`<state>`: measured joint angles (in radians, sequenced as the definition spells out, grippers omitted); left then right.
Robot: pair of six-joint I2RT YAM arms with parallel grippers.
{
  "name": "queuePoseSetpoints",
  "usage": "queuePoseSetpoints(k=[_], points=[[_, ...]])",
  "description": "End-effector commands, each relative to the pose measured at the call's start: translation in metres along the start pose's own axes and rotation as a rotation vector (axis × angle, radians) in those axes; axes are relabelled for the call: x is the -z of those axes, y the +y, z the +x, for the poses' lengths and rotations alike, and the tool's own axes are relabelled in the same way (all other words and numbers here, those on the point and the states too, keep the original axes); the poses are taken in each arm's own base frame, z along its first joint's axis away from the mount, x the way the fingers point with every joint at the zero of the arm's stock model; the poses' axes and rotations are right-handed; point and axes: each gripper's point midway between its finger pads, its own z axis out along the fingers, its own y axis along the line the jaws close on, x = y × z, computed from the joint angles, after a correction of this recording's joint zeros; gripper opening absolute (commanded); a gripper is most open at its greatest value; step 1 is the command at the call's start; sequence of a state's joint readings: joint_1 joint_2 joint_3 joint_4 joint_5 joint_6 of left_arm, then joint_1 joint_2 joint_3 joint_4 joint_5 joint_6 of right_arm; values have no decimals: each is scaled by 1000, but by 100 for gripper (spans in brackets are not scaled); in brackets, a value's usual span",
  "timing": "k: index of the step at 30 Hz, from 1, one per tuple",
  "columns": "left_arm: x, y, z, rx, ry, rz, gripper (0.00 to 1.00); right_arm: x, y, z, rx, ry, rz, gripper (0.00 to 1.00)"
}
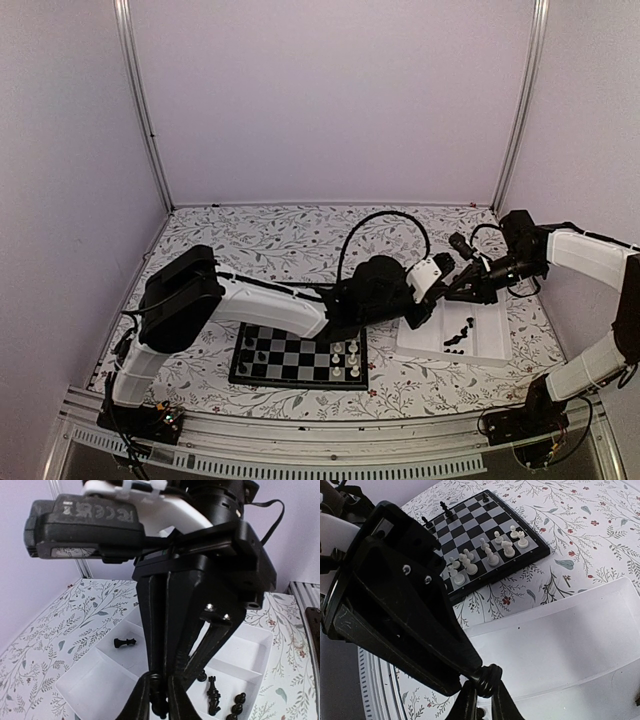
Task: Set up the chess pieces on the board
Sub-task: Place the chess piece on the chessboard.
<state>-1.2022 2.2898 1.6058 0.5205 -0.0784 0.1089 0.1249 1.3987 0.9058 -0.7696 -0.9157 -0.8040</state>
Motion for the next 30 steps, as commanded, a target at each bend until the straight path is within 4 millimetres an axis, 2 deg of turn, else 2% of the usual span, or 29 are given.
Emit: queuePoseSetpoints(k=[1,4,6,8,11,15,20,25,27,30], points=[[0,4,-5,-1,0,-27,10,3,11,-8,18,-33,-33,15],[10,13,-17,-16,10,-48,4,3,9,-5,28,-26,-18,28],[21,25,-26,-16,41,-54,2,1,2,1,38,-12,21,51],[34,39,-33,11,97,-51,1,1,-8,9,34,9,93,60],[62,59,-38,59,212,-41,0,9,-19,9,9,14,161,64],[118,78,-19,118,408,-58,0,19,-29,8,30,5,246,66],[196,113,22,265,588,-151,0,19,-44,20,14,53,318,67],[264,152,53,371,694,-278,0,15,-47,25,-6,73,306,71],[282,167,65,413,719,-316,0,16,-46,25,-1,70,306,71],[298,181,81,469,755,-347,0,17,-45,25,4,69,307,71]])
